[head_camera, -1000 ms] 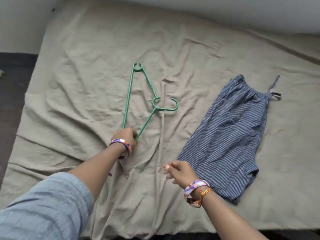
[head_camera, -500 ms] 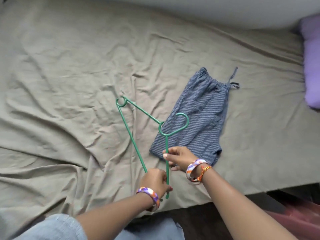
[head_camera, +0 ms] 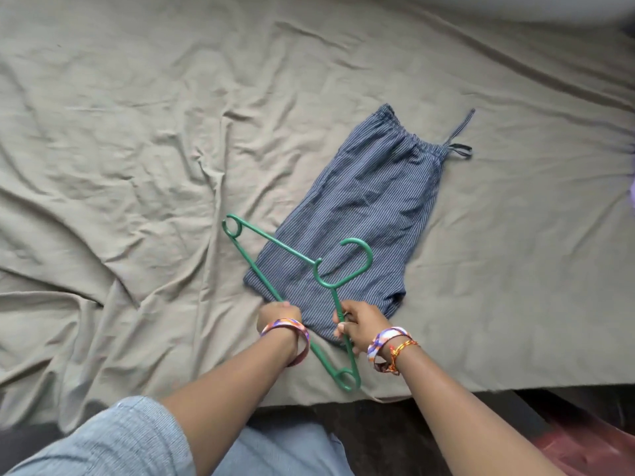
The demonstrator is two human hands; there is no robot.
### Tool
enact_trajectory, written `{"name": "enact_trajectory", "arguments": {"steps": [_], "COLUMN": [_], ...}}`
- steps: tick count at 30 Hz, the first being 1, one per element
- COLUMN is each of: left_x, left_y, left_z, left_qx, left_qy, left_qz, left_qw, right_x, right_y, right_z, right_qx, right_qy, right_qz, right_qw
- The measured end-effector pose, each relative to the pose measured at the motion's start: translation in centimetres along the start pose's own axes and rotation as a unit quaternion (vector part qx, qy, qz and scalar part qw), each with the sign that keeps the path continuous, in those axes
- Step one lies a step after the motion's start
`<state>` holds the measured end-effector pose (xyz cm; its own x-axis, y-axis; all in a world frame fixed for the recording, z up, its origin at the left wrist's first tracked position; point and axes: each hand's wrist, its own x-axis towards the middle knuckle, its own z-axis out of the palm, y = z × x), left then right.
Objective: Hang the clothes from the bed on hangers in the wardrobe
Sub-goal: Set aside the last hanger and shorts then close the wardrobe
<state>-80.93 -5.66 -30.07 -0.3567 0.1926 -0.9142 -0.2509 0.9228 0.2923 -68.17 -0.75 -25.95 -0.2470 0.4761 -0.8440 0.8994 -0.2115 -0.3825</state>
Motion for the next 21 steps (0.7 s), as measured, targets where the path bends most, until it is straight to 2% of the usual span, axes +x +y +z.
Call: {"name": "enact_trajectory", "arguments": {"steps": [2,4,5,6,7,8,9,12,13,15,16,17,18,21], "left_x": [-0.2,-2.6,-3.4,-3.6,-4.3,-5.8,-6.1,-8.3,-8.5,-7.1,-6.5,-5.8,-5.1,-4.3], "left_y": [-0.2,0.9,1.3,1.6,2.0,2.8,2.8,4.6,4.5,3.4,2.7,2.5,2.0,1.3], "left_z": [1.7,2.6,2.7,2.8,3.3,3.4,3.8,4.0,4.0,4.3,4.3,4.5,4.6,5.1], "left_qx": [-0.017,0.115,0.194,0.203,0.222,0.249,0.236,0.344,0.356,0.153,0.067,-0.010,-0.045,-0.140], "left_qy": [0.061,-0.028,-0.019,-0.015,-0.028,-0.045,-0.065,-0.076,-0.064,0.004,0.031,0.049,0.076,0.213], "left_qz": [0.021,-0.033,-0.048,-0.026,0.038,0.036,-0.004,0.046,0.038,-0.029,-0.053,-0.079,-0.069,-0.060], "left_qw": [0.998,0.992,0.980,0.979,0.974,0.967,0.969,0.935,0.932,0.988,0.996,0.996,0.994,0.965], "right_x": [0.6,1.0,1.2,1.3,1.5,1.5,1.5,1.4,1.4,1.3,1.2,1.2,1.1,1.0], "right_y": [0.6,1.0,1.2,1.2,1.3,1.4,1.4,1.6,1.8,2.3,2.6,2.9,3.0,3.5], "right_z": [-0.1,0.1,0.1,0.1,0.0,-0.1,-0.1,-0.2,-0.2,-0.2,-0.3,-0.4,-0.6,-1.2], "right_qx": [-0.018,-0.032,-0.039,-0.049,-0.060,-0.073,-0.083,-0.092,-0.090,-0.076,-0.068,-0.058,-0.047,-0.029], "right_qy": [-0.023,-0.040,-0.048,-0.054,-0.057,-0.057,-0.059,-0.066,-0.068,-0.072,-0.072,-0.070,-0.069,-0.057], "right_qz": [-0.013,-0.025,-0.033,-0.044,-0.055,-0.066,-0.074,-0.093,-0.092,-0.082,-0.076,-0.069,-0.063,-0.054], "right_qw": [0.999,0.998,0.997,0.996,0.995,0.994,0.992,0.989,0.989,0.991,0.992,0.993,0.995,0.997]}}
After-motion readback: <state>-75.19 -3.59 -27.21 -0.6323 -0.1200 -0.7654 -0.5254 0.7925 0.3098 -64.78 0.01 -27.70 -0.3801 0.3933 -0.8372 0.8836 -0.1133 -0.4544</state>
